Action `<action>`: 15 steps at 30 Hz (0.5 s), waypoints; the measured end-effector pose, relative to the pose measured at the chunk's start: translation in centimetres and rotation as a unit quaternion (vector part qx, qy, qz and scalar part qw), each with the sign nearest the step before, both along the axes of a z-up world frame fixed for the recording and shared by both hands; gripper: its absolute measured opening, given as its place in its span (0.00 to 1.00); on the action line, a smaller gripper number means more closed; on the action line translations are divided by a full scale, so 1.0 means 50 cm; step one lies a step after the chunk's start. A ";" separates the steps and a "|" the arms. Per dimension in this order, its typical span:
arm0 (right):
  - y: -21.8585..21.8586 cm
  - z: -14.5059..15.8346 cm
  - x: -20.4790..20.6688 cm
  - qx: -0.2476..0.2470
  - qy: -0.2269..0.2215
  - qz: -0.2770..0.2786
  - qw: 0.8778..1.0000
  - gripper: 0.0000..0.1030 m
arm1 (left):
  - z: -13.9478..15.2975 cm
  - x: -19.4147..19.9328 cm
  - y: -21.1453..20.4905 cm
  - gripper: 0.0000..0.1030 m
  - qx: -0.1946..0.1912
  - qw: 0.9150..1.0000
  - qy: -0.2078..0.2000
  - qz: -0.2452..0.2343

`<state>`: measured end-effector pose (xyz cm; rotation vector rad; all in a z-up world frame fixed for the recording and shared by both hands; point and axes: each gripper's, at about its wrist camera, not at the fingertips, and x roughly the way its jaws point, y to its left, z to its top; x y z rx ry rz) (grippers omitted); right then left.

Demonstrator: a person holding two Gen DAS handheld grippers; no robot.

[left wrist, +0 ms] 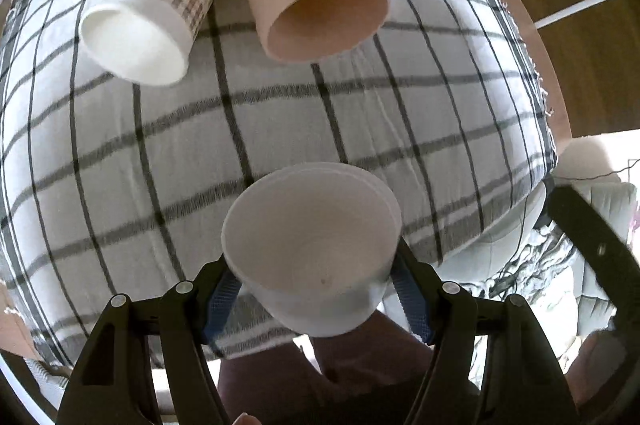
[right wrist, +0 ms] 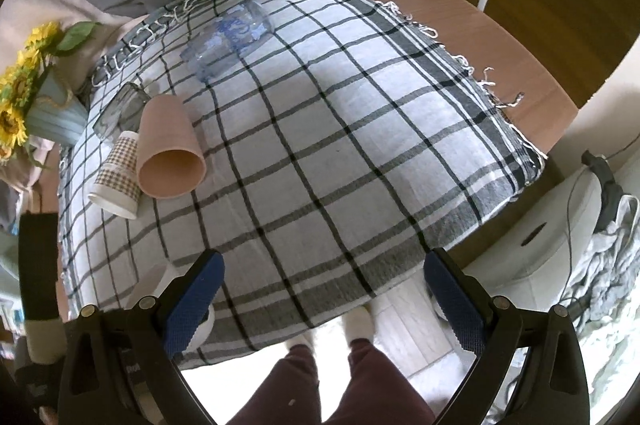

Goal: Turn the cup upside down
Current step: 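Lift the cup, stand it on its base, open the left gripper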

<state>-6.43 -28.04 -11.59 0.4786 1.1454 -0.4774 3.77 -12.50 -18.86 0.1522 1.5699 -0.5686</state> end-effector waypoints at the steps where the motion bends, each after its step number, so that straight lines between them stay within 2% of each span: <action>1: 0.001 -0.001 0.003 0.001 0.000 0.001 1.000 0.98 | -0.001 0.006 -0.003 0.67 -0.001 1.000 -0.002 0.002; 15: -0.004 -0.014 0.028 -0.003 0.008 0.006 1.000 0.98 | -0.019 0.028 -0.013 0.68 0.005 1.000 -0.008 0.004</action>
